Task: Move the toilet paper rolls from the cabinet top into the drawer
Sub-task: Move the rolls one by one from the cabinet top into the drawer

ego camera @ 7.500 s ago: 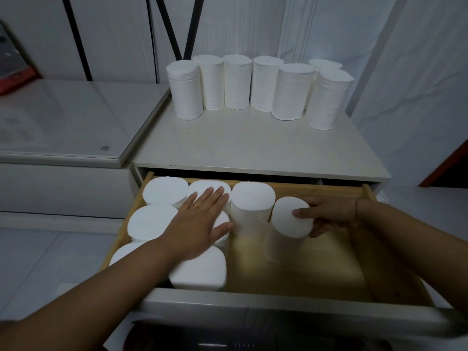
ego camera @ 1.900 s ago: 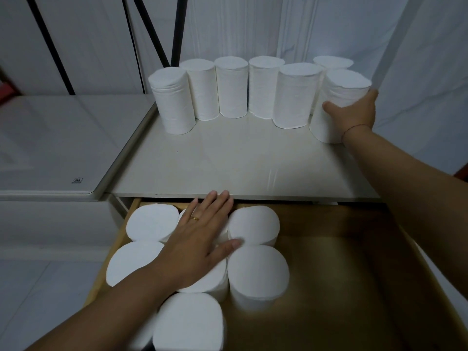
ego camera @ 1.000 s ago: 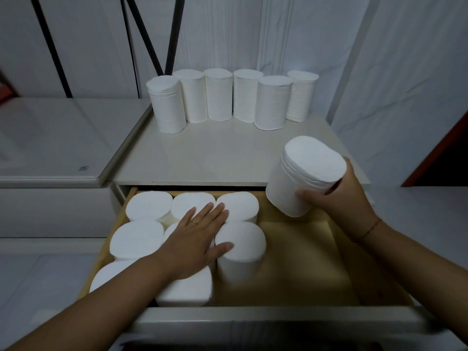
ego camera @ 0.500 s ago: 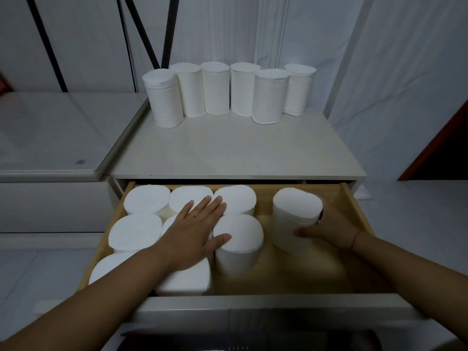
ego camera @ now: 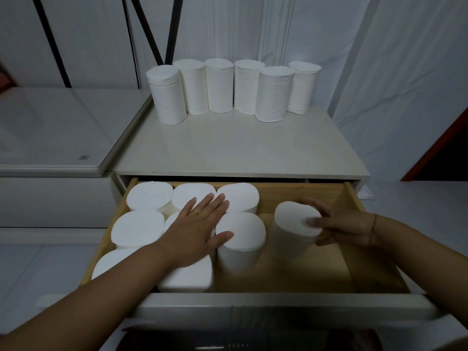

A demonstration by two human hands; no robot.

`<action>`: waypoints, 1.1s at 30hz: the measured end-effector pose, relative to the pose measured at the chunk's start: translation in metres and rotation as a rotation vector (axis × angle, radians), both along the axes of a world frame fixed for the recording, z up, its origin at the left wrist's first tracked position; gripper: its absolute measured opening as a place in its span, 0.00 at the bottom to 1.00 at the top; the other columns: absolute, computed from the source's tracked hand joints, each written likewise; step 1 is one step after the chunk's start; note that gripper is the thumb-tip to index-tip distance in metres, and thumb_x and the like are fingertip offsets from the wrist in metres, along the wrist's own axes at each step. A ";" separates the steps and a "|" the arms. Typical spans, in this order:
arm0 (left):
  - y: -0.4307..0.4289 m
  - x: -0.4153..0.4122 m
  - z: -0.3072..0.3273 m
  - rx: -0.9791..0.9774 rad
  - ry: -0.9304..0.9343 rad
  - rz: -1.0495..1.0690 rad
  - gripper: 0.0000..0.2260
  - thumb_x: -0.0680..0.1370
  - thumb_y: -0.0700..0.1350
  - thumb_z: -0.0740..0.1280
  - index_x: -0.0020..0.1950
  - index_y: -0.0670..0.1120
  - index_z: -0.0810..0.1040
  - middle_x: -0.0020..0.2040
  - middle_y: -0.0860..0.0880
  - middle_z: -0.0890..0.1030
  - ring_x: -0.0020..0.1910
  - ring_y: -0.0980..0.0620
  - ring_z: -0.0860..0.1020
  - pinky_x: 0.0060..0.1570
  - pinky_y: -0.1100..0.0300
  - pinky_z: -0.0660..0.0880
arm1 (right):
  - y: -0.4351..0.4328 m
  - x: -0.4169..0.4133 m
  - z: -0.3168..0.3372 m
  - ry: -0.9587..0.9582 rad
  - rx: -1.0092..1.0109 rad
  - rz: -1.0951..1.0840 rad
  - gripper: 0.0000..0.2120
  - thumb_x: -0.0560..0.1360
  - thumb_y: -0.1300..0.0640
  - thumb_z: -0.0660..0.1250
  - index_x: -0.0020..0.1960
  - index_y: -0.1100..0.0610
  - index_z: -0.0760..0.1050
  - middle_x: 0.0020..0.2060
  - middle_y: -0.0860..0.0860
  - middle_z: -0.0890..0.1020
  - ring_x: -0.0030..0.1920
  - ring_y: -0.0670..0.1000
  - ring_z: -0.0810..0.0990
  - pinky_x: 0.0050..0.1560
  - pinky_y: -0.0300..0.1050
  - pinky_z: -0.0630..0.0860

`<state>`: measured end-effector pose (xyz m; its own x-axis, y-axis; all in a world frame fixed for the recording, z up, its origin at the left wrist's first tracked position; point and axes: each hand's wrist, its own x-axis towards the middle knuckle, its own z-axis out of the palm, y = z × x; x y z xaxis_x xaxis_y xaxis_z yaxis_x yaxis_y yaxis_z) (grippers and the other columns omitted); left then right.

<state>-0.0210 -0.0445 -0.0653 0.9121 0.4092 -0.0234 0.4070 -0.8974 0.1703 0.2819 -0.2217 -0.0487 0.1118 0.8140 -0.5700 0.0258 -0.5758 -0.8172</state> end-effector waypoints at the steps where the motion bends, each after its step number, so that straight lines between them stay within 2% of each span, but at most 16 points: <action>1: 0.001 0.000 0.000 0.003 -0.001 0.001 0.33 0.76 0.67 0.41 0.78 0.54 0.41 0.75 0.58 0.37 0.75 0.58 0.34 0.71 0.58 0.31 | 0.005 0.000 0.000 0.026 -0.011 -0.026 0.35 0.64 0.46 0.74 0.68 0.41 0.64 0.62 0.53 0.69 0.61 0.61 0.71 0.55 0.57 0.77; 4: 0.001 0.000 0.000 0.007 -0.003 0.003 0.34 0.75 0.68 0.40 0.78 0.54 0.41 0.75 0.59 0.37 0.74 0.58 0.34 0.71 0.58 0.31 | 0.016 -0.005 -0.005 0.035 -0.057 -0.058 0.29 0.67 0.42 0.70 0.66 0.44 0.67 0.61 0.57 0.72 0.61 0.61 0.72 0.59 0.62 0.75; 6: 0.001 0.000 0.000 0.006 -0.002 0.003 0.34 0.75 0.68 0.39 0.77 0.54 0.41 0.75 0.59 0.37 0.74 0.58 0.34 0.70 0.59 0.31 | 0.018 -0.009 -0.007 0.026 -0.108 -0.043 0.33 0.62 0.41 0.75 0.64 0.46 0.68 0.59 0.57 0.75 0.59 0.61 0.74 0.55 0.58 0.78; 8: 0.001 0.000 0.000 0.000 0.000 0.002 0.34 0.75 0.68 0.39 0.77 0.55 0.41 0.75 0.59 0.37 0.75 0.58 0.34 0.71 0.58 0.32 | 0.017 -0.012 -0.004 0.031 -0.149 0.018 0.35 0.59 0.43 0.76 0.63 0.47 0.69 0.57 0.56 0.76 0.57 0.60 0.76 0.48 0.52 0.81; 14: 0.002 0.000 -0.001 0.012 0.008 0.003 0.33 0.76 0.67 0.41 0.78 0.54 0.41 0.75 0.58 0.37 0.75 0.58 0.35 0.72 0.57 0.33 | 0.006 -0.027 0.000 0.090 -0.230 0.160 0.22 0.68 0.51 0.71 0.60 0.47 0.72 0.57 0.56 0.77 0.56 0.58 0.78 0.45 0.47 0.80; 16: 0.002 0.000 -0.001 0.013 0.015 0.003 0.34 0.76 0.67 0.40 0.78 0.54 0.41 0.76 0.58 0.37 0.75 0.57 0.35 0.72 0.56 0.33 | 0.004 -0.035 -0.001 0.115 -0.241 0.217 0.21 0.67 0.51 0.71 0.60 0.48 0.73 0.56 0.55 0.79 0.53 0.55 0.81 0.47 0.47 0.80; 19: 0.001 0.000 0.000 0.007 0.016 0.002 0.34 0.75 0.67 0.40 0.78 0.54 0.41 0.76 0.57 0.38 0.75 0.57 0.35 0.73 0.56 0.34 | 0.004 -0.050 -0.004 0.102 -0.235 0.276 0.21 0.67 0.50 0.71 0.60 0.48 0.73 0.58 0.55 0.79 0.57 0.56 0.79 0.54 0.51 0.79; 26: -0.001 -0.001 0.002 0.003 0.029 0.009 0.34 0.75 0.67 0.40 0.78 0.53 0.41 0.77 0.56 0.39 0.76 0.57 0.36 0.74 0.55 0.35 | 0.008 -0.078 -0.011 0.142 -0.272 0.157 0.24 0.66 0.48 0.73 0.59 0.49 0.71 0.58 0.55 0.75 0.56 0.56 0.77 0.46 0.47 0.80; 30: -0.001 -0.001 0.002 -0.001 0.024 0.008 0.35 0.74 0.68 0.39 0.78 0.53 0.41 0.77 0.56 0.39 0.75 0.57 0.35 0.74 0.54 0.35 | 0.000 -0.077 -0.006 0.109 -0.398 0.159 0.25 0.63 0.42 0.71 0.56 0.52 0.73 0.54 0.56 0.78 0.50 0.55 0.80 0.48 0.46 0.80; 33: 0.000 -0.001 0.001 0.002 0.026 0.007 0.35 0.75 0.68 0.39 0.78 0.53 0.41 0.78 0.56 0.39 0.76 0.57 0.36 0.74 0.54 0.36 | -0.002 -0.082 -0.008 0.139 -0.361 0.132 0.26 0.65 0.44 0.70 0.58 0.54 0.73 0.54 0.57 0.79 0.49 0.54 0.81 0.49 0.46 0.80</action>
<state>-0.0216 -0.0448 -0.0639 0.9085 0.4152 -0.0462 0.4171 -0.8951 0.1575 0.2000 -0.2237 -0.0571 -0.0786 0.5608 -0.8242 0.0224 -0.8256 -0.5639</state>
